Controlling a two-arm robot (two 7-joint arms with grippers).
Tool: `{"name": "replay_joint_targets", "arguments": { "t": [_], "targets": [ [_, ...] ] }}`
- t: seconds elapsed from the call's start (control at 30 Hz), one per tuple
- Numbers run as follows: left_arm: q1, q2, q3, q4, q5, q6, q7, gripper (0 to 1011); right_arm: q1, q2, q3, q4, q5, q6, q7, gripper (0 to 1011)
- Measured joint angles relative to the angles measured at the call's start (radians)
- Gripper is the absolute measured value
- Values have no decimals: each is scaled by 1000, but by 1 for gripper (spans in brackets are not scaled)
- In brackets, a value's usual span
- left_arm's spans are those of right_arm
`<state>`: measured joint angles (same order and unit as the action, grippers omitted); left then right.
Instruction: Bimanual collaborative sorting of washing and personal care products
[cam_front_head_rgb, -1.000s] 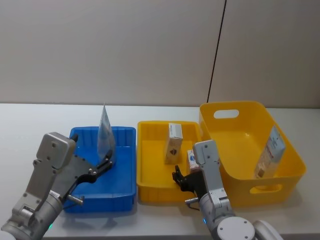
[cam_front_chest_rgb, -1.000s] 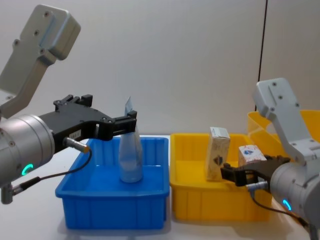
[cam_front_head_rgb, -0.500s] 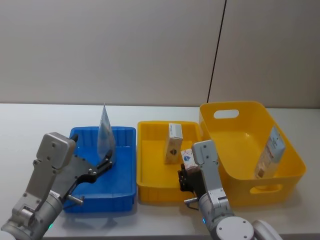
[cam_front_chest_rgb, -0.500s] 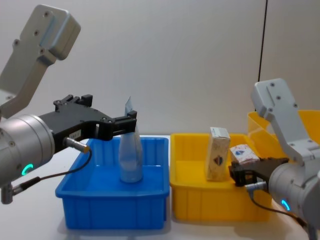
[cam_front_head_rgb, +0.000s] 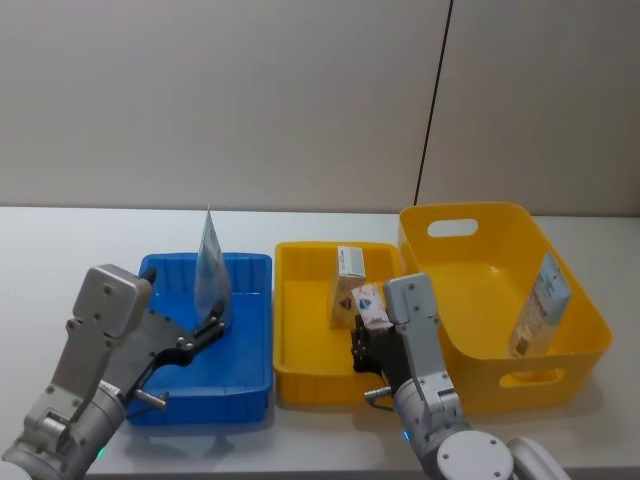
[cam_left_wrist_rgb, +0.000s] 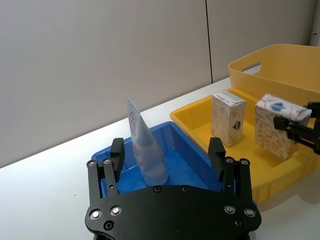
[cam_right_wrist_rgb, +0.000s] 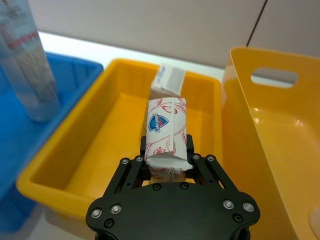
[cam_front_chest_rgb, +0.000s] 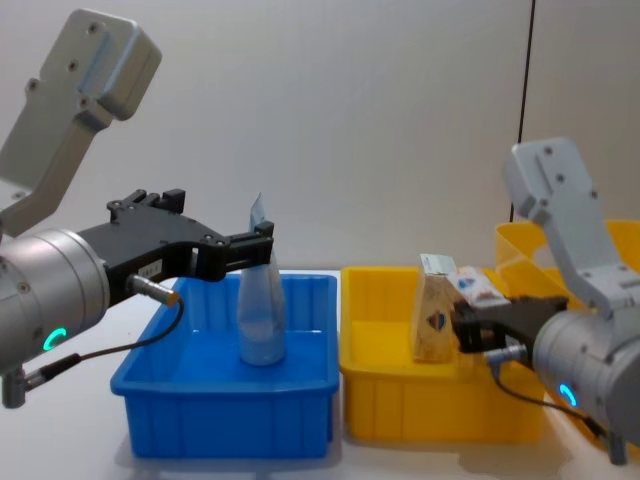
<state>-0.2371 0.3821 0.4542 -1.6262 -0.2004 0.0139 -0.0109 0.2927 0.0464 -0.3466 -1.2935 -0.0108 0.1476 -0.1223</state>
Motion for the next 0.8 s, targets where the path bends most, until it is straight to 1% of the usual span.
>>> {"name": "replay_joint_targets", "arguments": {
  "t": [0.2,0.27,0.3,0.33,0.53,0.63,0.8],
  "targets": [
    [0,0,0,0,0,0,0,1002,-2,2,5,-26,20,-52,34,318],
    [0,0,0,0,0,0,0,1002,-2,1,10,-45,34,-78,54,318],
    [0,0,0,0,0,0,0,1002,-2,1,10,-45,34,-78,54,317],
    [0,0,0,0,0,0,0,1002,-2,1,14,-55,43,-94,65,318],
    [0,0,0,0,0,0,0,1001,1,-4,30,-98,78,-137,100,318],
    [0,0,0,0,0,0,0,1001,5,-9,50,-136,108,-163,122,318],
    [0,0,0,0,0,0,0,1001,7,-11,82,-185,146,-185,141,317]
  ]
}}
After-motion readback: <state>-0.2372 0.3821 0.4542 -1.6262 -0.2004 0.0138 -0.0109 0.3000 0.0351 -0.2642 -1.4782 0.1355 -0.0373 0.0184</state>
